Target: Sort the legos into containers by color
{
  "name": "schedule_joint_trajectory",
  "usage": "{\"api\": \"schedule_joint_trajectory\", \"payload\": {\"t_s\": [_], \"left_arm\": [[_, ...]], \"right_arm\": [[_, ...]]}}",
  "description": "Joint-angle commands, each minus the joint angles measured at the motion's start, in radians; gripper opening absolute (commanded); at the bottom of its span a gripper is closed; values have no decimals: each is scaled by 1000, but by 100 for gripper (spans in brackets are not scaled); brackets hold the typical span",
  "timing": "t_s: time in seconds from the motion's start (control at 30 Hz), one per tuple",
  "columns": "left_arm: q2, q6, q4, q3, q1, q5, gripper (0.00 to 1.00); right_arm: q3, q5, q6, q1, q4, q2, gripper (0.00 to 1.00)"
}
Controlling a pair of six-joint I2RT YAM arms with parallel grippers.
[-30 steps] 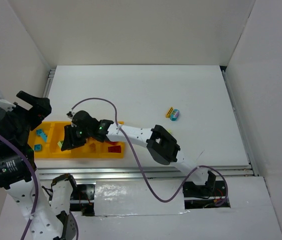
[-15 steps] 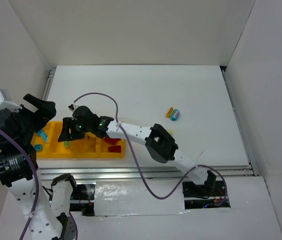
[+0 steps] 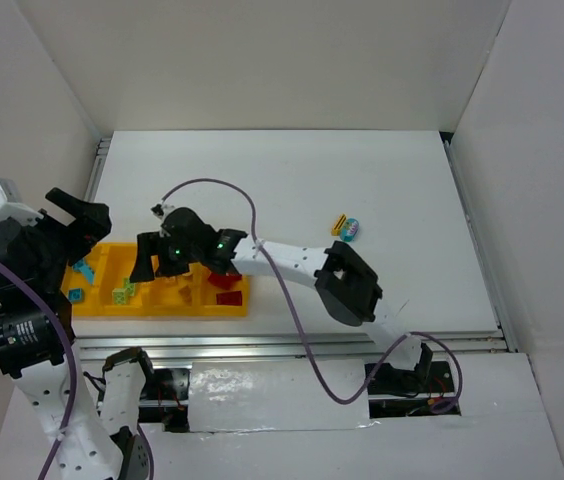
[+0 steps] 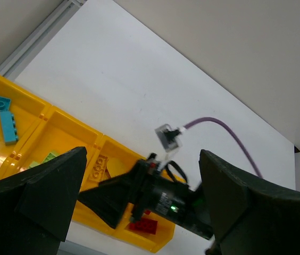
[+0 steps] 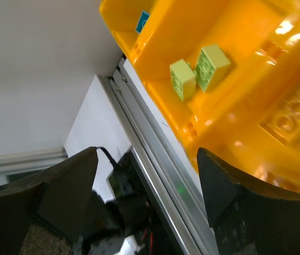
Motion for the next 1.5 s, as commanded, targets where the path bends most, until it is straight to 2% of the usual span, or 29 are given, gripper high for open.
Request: {"api": "schedule_joint_trajectory", "payload": {"t_s": [0.0,0.07,0.1,0.13,0.2,0.23,0.27,0.33,0.43,0.5,0.53,0.57,0.63,0.67,0.73,0.83,0.97,1.1,1.23,1.37,1.47], "left_arm": [[-6,19,25,37,-13,-19,99],[-9,25,52,4,-16,-1,99],[-12,36,66,-13,-23,18,99],[-9,42,104,-59,-27,78,99],[5,53,135,-110,-38,136,99],[13,61,149,-156,-38,172,100],[28,67,155,-180,-41,180,99],[37,81,175,-248,-49,164,99],[77,104,189,-305,-102,109,99],[126,99,196,-326,-241,37,99],[148,87,201,-326,-321,-22,100],[198,49,203,-325,-507,-154,100],[250,10,209,-304,-691,-288,99],[310,-22,233,-291,-855,-377,100],[431,-24,267,-239,-1034,-435,100],[619,68,371,-153,-1188,-391,100],[796,151,506,-63,-1268,-340,100],[939,245,704,-26,-1314,-213,100],[1123,311,729,119,-1340,-137,96],[1303,325,661,253,-1351,-139,80],[1381,325,655,284,-1357,-163,76]], "right_arm": [[-128,86,-86,-39,79,-280,82],[-284,137,-106,-54,68,-425,82],[-393,217,-128,-67,58,-479,83],[-442,262,-140,-73,15,-578,84],[-554,403,-159,-82,-107,-665,87],[-585,542,-157,-103,-160,-699,90],[-608,600,-133,-123,-220,-750,94],[-661,692,-108,-201,-405,-789,94],[-783,764,-80,-301,-518,-916,94],[-907,734,-94,-346,-490,-1005,94],[-946,717,-96,-364,-483,-1103,94],[-1005,695,-93,-393,-476,-1154,94],[-1041,704,-73,-410,-498,-1299,94],[-1047,742,-61,-421,-516,-1340,94],[-1023,795,-9,-430,-606,-1451,94],[-975,926,51,-432,-746,-1587,94],[-912,1038,117,-436,-861,-1739,94],[-866,1042,101,-438,-907,-1848,94],[-837,1017,68,-438,-949,-1855,94],[-862,967,29,-435,-932,-1886,94],[-894,927,10,-435,-906,-1909,94]]}}
